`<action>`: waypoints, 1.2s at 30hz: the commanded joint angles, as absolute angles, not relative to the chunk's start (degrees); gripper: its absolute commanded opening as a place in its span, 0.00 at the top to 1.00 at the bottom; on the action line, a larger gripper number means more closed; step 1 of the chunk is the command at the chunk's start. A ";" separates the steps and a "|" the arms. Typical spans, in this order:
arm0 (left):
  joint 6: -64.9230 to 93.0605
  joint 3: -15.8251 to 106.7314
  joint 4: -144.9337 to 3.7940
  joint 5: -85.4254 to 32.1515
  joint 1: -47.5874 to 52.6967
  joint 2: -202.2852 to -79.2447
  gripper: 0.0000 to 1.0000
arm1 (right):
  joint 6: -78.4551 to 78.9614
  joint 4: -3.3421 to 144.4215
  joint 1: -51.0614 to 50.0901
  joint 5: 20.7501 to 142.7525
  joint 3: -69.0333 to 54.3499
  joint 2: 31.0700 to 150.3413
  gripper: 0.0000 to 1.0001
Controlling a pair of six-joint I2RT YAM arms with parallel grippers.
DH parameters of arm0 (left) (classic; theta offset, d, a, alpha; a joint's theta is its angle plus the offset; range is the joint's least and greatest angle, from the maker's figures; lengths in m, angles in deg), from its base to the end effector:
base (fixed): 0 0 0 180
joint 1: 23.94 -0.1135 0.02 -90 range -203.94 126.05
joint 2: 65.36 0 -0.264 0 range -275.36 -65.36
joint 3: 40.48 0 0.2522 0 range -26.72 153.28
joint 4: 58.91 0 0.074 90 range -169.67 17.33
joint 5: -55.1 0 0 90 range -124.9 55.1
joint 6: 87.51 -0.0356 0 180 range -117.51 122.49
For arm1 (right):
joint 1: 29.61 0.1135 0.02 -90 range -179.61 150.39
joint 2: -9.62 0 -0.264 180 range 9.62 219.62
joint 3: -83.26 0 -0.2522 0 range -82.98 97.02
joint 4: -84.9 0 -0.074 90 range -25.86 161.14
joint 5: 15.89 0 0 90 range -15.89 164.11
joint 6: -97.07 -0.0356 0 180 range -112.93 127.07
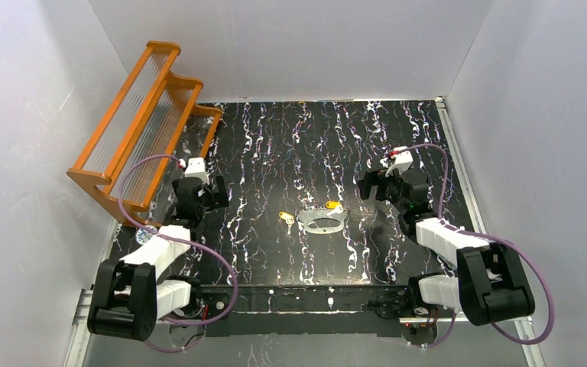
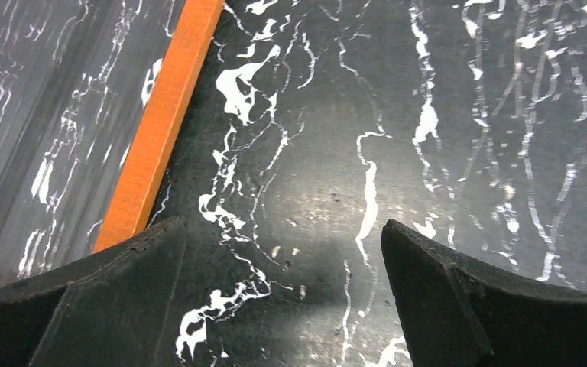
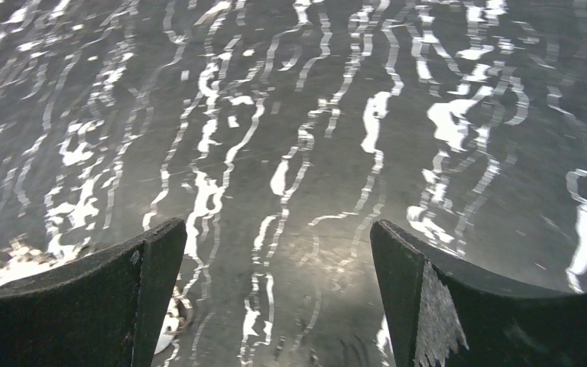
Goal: Put the keys on the keyring
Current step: Place the keyring at the center of the board, then reset both arms
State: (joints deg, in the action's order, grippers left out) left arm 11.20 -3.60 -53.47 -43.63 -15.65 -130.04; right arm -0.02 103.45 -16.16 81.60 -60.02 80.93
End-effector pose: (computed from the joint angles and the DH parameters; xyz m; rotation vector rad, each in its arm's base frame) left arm 0.2295 -0.0280 0.1930 -0.1071 1.9536 -0.0460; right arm 0.2402 0.0622 0.1902 -0.1950 1.8543 0.3700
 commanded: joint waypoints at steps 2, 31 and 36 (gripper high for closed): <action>6.65 -6.76 -40.32 -52.70 -15.77 -135.76 0.02 | 3.19 104.32 -16.39 65.00 -62.24 77.40 0.01; 1.04 -11.76 -1.30 -45.01 -18.14 -161.47 0.02 | 4.55 141.55 -26.35 64.61 -69.01 101.15 0.01; -2.26 -16.60 6.51 -44.34 -15.64 -160.80 0.02 | 4.55 141.99 -26.36 64.45 -69.09 101.21 0.01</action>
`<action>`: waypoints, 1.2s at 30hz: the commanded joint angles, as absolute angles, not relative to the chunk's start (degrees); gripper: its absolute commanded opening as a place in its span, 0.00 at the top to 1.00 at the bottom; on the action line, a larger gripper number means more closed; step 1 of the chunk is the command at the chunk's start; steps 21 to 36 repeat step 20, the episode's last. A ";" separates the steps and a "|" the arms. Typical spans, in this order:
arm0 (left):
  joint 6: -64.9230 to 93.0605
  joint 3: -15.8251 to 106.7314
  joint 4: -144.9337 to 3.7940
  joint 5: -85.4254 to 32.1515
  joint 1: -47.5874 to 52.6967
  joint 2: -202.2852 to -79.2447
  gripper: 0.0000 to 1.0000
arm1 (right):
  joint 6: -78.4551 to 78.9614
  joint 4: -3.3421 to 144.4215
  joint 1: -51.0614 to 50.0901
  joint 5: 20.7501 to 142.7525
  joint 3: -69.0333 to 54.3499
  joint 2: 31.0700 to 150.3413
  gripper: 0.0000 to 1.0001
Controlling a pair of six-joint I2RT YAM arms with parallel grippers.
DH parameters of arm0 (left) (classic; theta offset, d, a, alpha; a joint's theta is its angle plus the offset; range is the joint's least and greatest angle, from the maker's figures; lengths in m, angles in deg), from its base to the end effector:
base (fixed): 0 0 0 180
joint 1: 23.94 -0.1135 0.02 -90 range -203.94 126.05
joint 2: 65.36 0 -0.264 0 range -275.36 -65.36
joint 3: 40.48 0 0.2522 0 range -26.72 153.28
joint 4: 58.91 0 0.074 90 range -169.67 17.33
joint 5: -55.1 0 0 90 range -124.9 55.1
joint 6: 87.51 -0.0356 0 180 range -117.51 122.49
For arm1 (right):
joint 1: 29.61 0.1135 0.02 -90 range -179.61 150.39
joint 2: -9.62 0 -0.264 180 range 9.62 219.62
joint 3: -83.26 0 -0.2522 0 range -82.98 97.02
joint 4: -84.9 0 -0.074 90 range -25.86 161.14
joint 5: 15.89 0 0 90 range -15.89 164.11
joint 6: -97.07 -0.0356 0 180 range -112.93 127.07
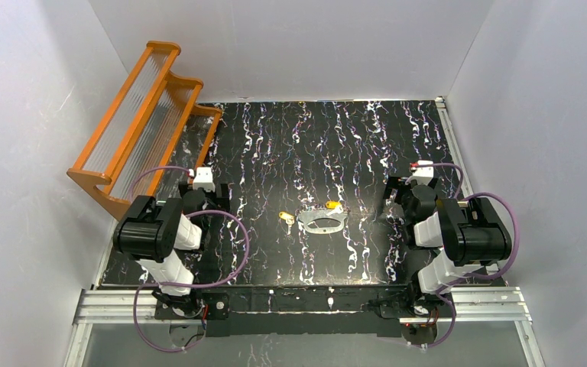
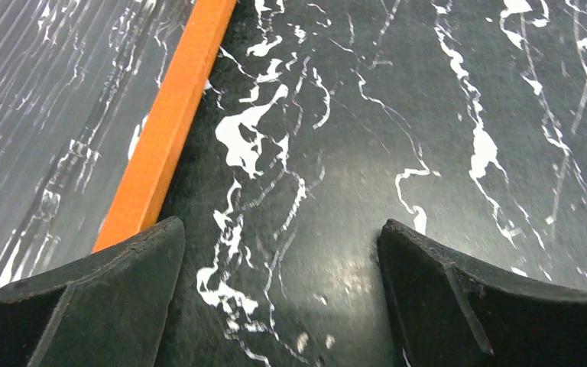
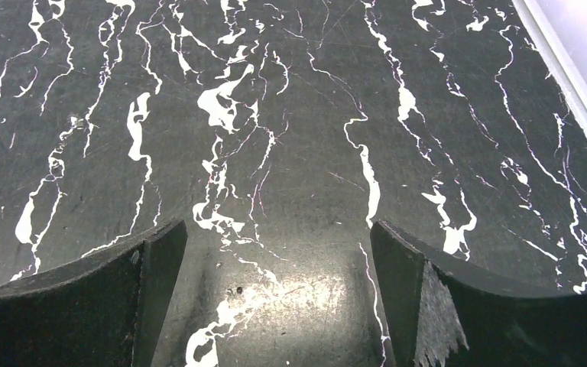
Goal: Put the keys on the keyring
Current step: Reset both arms
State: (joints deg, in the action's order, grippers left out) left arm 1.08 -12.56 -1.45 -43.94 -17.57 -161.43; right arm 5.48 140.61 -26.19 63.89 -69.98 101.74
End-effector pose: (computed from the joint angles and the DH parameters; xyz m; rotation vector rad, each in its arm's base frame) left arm 0.2481 -0.0221 0.1217 0.0043 1.7556 0.0755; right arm 0.2423 0.0082 0.1298 0.1031 1.7343 -0.0908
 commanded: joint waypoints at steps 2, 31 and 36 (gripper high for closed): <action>-2.60 -17.16 8.35 -45.36 -15.08 -161.07 0.02 | 4.58 141.81 -26.36 64.35 -69.09 101.12 0.01; -0.17 -13.71 2.12 -50.72 -15.24 -161.24 0.02 | 4.53 141.00 -26.36 64.88 -68.64 101.24 0.01; -0.17 -13.71 2.12 -50.72 -15.24 -161.24 0.02 | 4.53 141.00 -26.36 64.88 -68.64 101.24 0.01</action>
